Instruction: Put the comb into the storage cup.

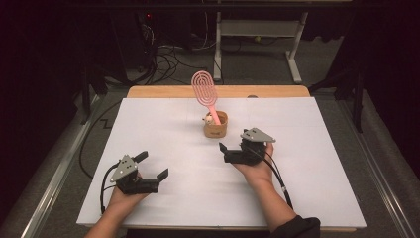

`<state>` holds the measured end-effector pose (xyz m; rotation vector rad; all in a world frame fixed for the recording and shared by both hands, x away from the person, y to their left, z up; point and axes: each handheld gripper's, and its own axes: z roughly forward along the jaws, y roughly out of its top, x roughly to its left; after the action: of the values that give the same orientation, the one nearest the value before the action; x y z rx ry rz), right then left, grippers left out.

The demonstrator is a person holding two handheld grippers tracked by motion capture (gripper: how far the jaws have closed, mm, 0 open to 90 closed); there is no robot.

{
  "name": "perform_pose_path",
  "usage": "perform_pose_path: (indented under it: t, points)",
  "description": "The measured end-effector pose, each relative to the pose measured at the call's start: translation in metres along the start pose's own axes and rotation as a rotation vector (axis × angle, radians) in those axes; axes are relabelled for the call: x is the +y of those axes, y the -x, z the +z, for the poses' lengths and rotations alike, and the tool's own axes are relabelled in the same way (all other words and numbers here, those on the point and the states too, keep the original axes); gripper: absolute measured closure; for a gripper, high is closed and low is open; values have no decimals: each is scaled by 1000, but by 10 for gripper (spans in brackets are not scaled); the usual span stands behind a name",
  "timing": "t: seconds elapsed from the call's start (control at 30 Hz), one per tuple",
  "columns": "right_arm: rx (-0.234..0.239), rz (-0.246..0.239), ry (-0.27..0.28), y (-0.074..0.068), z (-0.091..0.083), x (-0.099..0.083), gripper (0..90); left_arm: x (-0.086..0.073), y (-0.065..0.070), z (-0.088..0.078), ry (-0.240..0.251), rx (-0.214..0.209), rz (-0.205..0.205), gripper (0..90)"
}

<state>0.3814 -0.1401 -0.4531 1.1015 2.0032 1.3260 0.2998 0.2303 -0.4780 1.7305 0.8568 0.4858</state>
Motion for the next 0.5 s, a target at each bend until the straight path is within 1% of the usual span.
perform_pose_path:
  t: [0.07,0.2,0.27,0.47,0.5]
  points:
    - [2,7,-1,3,-9,-6,4,0,0,-1,2,-1,-2,0]
    - [1,2,4,8,-29,-15,4,0,-2,-1,2,0,-11,0]
    - [2,4,12,12,-40,-20,4,0,-1,-1,4,3,-13,0]
    - [4,15,34,18,-67,-34,3,1,-2,-2,5,8,-20,0]
    - [2,11,35,20,-70,-37,3,1,-2,-2,5,9,-24,0]
